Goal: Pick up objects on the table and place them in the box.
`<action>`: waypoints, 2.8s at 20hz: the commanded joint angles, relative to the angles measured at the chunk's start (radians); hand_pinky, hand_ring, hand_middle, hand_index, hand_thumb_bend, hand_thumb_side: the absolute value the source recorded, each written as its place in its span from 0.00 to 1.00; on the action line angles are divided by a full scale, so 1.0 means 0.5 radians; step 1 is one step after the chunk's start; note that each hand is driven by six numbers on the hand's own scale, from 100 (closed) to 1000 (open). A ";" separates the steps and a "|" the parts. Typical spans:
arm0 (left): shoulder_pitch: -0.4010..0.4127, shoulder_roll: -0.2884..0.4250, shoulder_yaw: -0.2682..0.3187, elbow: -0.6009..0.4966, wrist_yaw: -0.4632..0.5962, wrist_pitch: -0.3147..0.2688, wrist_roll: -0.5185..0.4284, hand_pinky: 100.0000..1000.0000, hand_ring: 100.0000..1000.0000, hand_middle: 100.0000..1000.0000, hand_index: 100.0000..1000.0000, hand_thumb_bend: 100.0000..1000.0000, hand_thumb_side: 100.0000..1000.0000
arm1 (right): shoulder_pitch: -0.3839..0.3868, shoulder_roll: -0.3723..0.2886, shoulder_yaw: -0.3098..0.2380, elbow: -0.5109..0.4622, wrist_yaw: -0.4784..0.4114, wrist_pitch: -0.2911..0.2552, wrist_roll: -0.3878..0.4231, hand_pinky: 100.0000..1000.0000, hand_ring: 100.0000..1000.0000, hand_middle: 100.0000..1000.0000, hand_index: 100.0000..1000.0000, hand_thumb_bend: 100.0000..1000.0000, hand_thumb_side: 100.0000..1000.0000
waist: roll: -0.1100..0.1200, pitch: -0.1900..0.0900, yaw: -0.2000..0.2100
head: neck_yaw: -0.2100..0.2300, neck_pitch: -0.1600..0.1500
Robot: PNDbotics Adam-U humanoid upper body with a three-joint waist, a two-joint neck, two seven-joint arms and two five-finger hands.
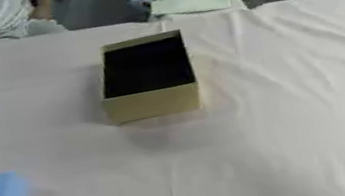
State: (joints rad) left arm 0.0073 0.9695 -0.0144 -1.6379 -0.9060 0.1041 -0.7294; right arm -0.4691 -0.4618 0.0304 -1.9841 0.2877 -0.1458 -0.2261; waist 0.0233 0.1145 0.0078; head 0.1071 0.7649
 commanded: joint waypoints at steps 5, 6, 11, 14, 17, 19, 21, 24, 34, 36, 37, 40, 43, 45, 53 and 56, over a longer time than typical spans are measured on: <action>-0.009 0.044 0.042 -0.039 -0.086 0.093 0.195 0.11 0.20 0.20 0.33 0.67 0.00 | -0.017 -0.023 -0.025 -0.032 -0.002 0.003 -0.009 0.79 0.71 0.53 0.84 0.00 0.70 | 0.005 -0.017 0.003 | -0.027 0.010; -0.007 0.044 0.045 -0.049 -0.077 0.102 0.198 0.10 0.19 0.19 0.32 0.68 0.00 | -0.017 -0.024 -0.026 -0.032 -0.001 0.003 -0.009 0.79 0.71 0.53 0.84 0.00 0.70 | 0.005 -0.018 0.004 | -0.029 0.010; -0.007 0.055 0.074 -0.131 -0.003 0.120 0.132 0.10 0.19 0.19 0.32 0.67 0.00 | -0.016 -0.028 -0.026 -0.032 0.003 0.004 -0.008 0.79 0.71 0.53 0.84 0.00 0.70 | 0.007 -0.021 0.009 | -0.042 0.010; -0.021 0.077 0.106 -0.206 0.030 0.132 0.073 0.10 0.18 0.19 0.32 0.66 0.00 | -0.016 -0.030 -0.027 -0.032 0.005 0.003 -0.007 0.79 0.71 0.53 0.84 0.00 0.70 | 0.010 -0.024 0.013 | -0.052 0.010; -0.043 0.097 0.136 -0.281 0.056 0.149 0.034 0.09 0.17 0.18 0.32 0.64 0.00 | -0.015 -0.033 -0.027 -0.032 0.006 0.003 -0.008 0.79 0.71 0.53 0.84 0.00 0.70 | 0.013 -0.024 0.016 | -0.058 0.010; -0.067 0.112 0.153 -0.332 0.066 0.159 0.026 0.09 0.17 0.18 0.32 0.64 0.00 | -0.017 -0.035 -0.027 -0.032 0.007 0.002 -0.007 0.79 0.71 0.53 0.84 0.00 0.70 | 0.014 -0.024 0.016 | -0.066 0.010; -0.098 0.127 0.164 -0.378 0.079 0.166 0.025 0.08 0.16 0.18 0.32 0.62 0.00 | -0.018 -0.036 -0.027 -0.032 0.006 0.002 -0.007 0.79 0.71 0.53 0.84 0.00 0.70 | 0.015 -0.024 0.016 | -0.080 0.010; -0.159 0.151 0.165 -0.427 0.106 0.167 0.024 0.07 0.15 0.18 0.31 0.61 0.00 | -0.020 -0.035 -0.024 -0.032 0.005 0.002 -0.004 0.79 0.71 0.53 0.84 0.00 0.70 | 0.018 -0.024 0.013 | -0.100 0.010; -0.540 0.164 0.059 -0.536 0.166 0.079 -0.036 0.06 0.13 0.17 0.31 0.56 0.00 | -0.028 -0.026 -0.013 -0.032 -0.005 -0.001 0.009 0.79 0.71 0.53 0.84 0.00 0.70 | 0.023 -0.030 -0.007 | -0.140 0.010; -0.678 0.123 0.019 -0.546 0.174 0.050 -0.050 0.05 0.12 0.17 0.31 0.52 0.00 | -0.030 -0.023 -0.010 -0.032 -0.009 -0.002 0.013 0.79 0.71 0.53 0.84 0.00 0.70 | 0.022 -0.032 -0.013 | -0.145 0.010; -0.761 0.091 -0.006 -0.546 0.178 0.033 -0.056 0.04 0.11 0.17 0.31 0.52 0.00 | -0.033 -0.020 -0.006 -0.032 -0.011 -0.002 0.017 0.79 0.71 0.53 0.84 0.00 0.70 | 0.021 -0.034 -0.019 | -0.150 0.010; -0.997 -0.018 -0.093 -0.506 0.179 -0.017 -0.078 0.04 0.10 0.17 0.31 0.48 0.00 | -0.038 -0.013 0.000 -0.032 -0.020 -0.004 0.027 0.79 0.71 0.53 0.84 0.00 0.70 | 0.020 -0.037 -0.034 | -0.171 0.010; -1.211 -0.143 -0.184 -0.440 0.170 -0.061 -0.075 0.03 0.10 0.17 0.32 0.46 0.00 | -0.042 -0.005 0.006 -0.032 -0.028 -0.004 0.034 0.79 0.71 0.53 0.84 0.00 0.70 | 0.020 -0.038 -0.054 | -0.186 0.010; -1.348 -0.238 -0.246 -0.383 0.149 -0.092 -0.073 0.03 0.09 0.17 0.32 0.44 0.00 | -0.045 0.000 0.009 -0.032 -0.033 -0.005 0.039 0.79 0.71 0.53 0.84 0.00 0.70 | 0.020 -0.038 -0.065 | -0.195 0.010; -1.718 -0.594 -0.403 -0.166 0.046 -0.151 -0.007 0.02 0.08 0.17 0.32 0.35 0.00 | -0.061 0.021 0.017 -0.032 -0.048 -0.011 0.049 0.79 0.71 0.53 0.84 0.00 0.70 | 0.021 -0.031 -0.100 | -0.252 0.010; -1.814 -0.724 -0.430 -0.065 0.028 -0.147 0.061 0.01 0.07 0.16 0.33 0.32 0.00 | -0.069 0.032 0.019 -0.032 -0.054 -0.014 0.052 0.79 0.71 0.53 0.84 0.00 0.70 | 0.018 -0.025 -0.112 | -0.256 0.010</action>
State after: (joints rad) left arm -0.8752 0.6169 -0.2304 -1.6823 -0.8827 0.0302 -0.7147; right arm -0.4851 -0.4357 0.0436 -1.9841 0.2663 -0.1493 -0.2032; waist 0.0343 0.1130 -0.0488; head -0.0184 0.7649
